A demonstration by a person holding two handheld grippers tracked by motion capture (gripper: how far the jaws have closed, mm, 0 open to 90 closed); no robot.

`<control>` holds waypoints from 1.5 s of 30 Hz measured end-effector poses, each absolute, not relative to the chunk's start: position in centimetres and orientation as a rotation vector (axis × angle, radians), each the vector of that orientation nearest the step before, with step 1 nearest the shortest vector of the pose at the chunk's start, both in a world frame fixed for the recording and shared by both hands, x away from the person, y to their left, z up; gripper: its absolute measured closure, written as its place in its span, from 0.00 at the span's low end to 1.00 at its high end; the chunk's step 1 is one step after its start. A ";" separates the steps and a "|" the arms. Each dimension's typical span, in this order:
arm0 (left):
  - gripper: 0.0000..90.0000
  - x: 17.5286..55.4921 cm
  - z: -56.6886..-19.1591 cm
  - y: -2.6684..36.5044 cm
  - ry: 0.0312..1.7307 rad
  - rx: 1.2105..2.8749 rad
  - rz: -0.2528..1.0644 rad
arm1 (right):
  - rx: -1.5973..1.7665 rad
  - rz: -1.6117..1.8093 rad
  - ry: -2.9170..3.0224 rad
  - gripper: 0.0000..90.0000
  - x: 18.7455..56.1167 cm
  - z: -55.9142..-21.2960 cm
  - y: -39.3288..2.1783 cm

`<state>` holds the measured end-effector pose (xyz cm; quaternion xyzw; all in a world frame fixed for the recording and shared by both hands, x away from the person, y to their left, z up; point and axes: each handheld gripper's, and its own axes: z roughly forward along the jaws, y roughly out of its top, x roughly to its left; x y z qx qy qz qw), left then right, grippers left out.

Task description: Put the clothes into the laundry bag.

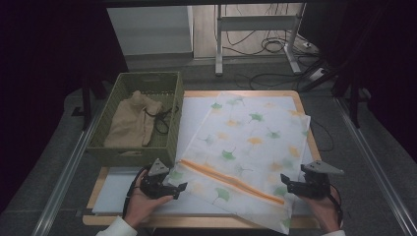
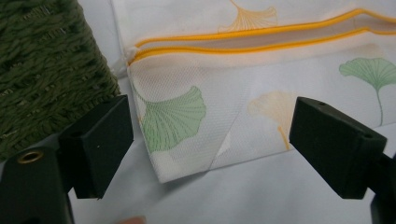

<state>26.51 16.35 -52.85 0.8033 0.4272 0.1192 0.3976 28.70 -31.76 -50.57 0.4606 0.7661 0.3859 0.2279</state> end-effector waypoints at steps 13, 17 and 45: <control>0.16 26.7 -52.7 15.9 1.056 2.052 0.309 | 1.286 1.073 2.120 0.22 28.0 -50.8 -32.5; 0.16 26.4 -52.6 16.0 1.058 2.046 0.313 | 1.296 1.076 2.112 0.20 27.8 -50.6 -32.2; 0.17 26.6 -52.7 16.2 1.067 2.047 0.316 | 1.238 1.037 2.205 0.28 28.6 -48.8 -30.2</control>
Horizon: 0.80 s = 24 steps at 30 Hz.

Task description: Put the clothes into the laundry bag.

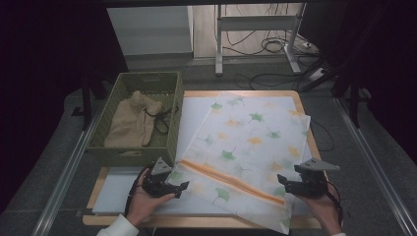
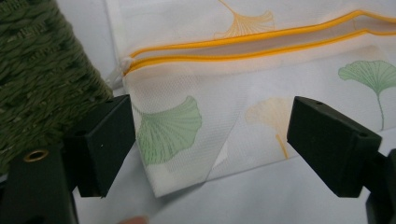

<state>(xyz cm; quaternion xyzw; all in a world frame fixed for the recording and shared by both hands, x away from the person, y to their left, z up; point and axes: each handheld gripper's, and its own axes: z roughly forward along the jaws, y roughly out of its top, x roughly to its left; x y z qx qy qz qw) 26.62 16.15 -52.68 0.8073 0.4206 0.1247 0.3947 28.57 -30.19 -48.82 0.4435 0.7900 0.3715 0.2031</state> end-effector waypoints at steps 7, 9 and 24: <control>0.17 26.7 -52.6 16.8 1.078 2.028 0.316 | 1.234 1.028 2.245 0.32 30.0 -47.7 -28.7; 0.17 26.7 -52.6 16.7 1.079 2.029 0.318 | 1.220 1.023 2.263 0.33 30.3 -47.5 -28.2; 0.17 26.6 -52.8 16.7 1.088 2.038 0.326 | 1.176 0.987 2.357 0.34 31.4 -46.7 -26.3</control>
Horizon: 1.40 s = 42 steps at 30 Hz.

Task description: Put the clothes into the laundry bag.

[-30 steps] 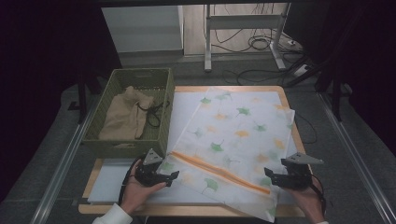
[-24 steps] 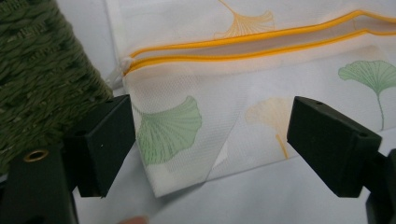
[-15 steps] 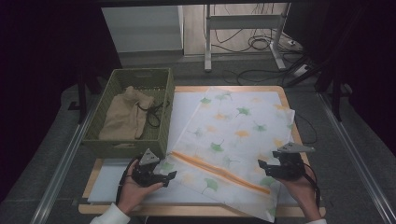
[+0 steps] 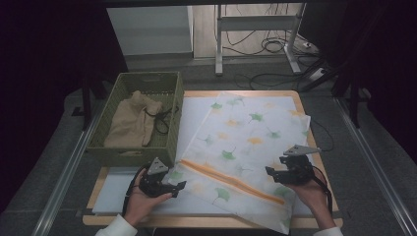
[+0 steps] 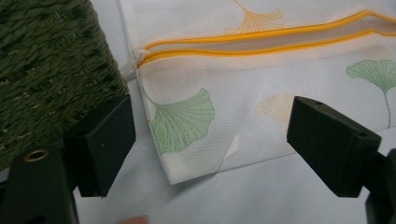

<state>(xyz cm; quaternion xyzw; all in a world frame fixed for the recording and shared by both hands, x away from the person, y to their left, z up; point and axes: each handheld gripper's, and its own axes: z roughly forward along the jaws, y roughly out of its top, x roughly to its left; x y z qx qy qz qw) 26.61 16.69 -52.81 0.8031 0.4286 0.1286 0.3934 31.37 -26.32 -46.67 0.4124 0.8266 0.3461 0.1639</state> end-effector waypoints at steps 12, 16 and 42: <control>0.17 26.4 -52.8 16.9 1.106 2.015 0.335 | 1.056 0.947 2.453 0.35 32.1 -45.3 -23.6; 0.17 26.4 -52.8 16.9 1.106 2.012 0.330 | 1.042 0.908 2.493 0.35 32.4 -45.7 -22.7; 0.17 26.4 -52.9 16.6 1.086 2.041 0.327 | 0.934 0.822 2.641 0.35 34.4 -46.3 -17.6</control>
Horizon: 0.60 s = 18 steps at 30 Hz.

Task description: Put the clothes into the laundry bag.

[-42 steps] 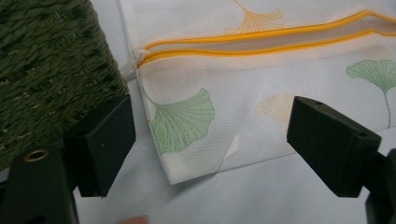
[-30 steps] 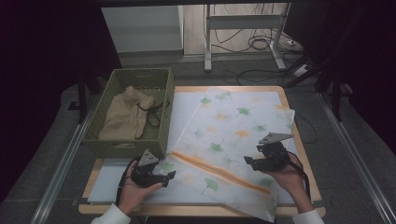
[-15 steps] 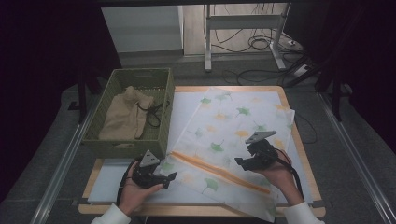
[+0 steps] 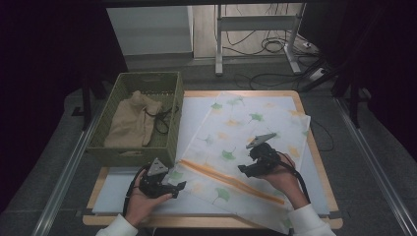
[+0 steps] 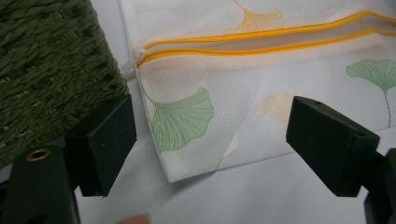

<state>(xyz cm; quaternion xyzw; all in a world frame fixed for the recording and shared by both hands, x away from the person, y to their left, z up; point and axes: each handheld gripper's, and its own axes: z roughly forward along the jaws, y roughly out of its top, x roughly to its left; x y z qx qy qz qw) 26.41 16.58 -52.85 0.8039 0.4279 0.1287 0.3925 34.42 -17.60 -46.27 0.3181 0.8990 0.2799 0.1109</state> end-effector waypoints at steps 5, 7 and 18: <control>0.18 26.4 -52.9 16.5 1.085 2.042 0.325 | 0.931 0.797 2.672 0.35 34.7 -46.6 -16.7; 0.18 26.4 -52.9 16.6 1.084 2.042 0.325 | 0.929 0.794 2.681 0.35 34.7 -46.7 -16.2; 0.18 26.4 -52.9 16.3 1.081 2.051 0.323 | 0.880 0.725 2.733 0.35 34.7 -47.3 -14.7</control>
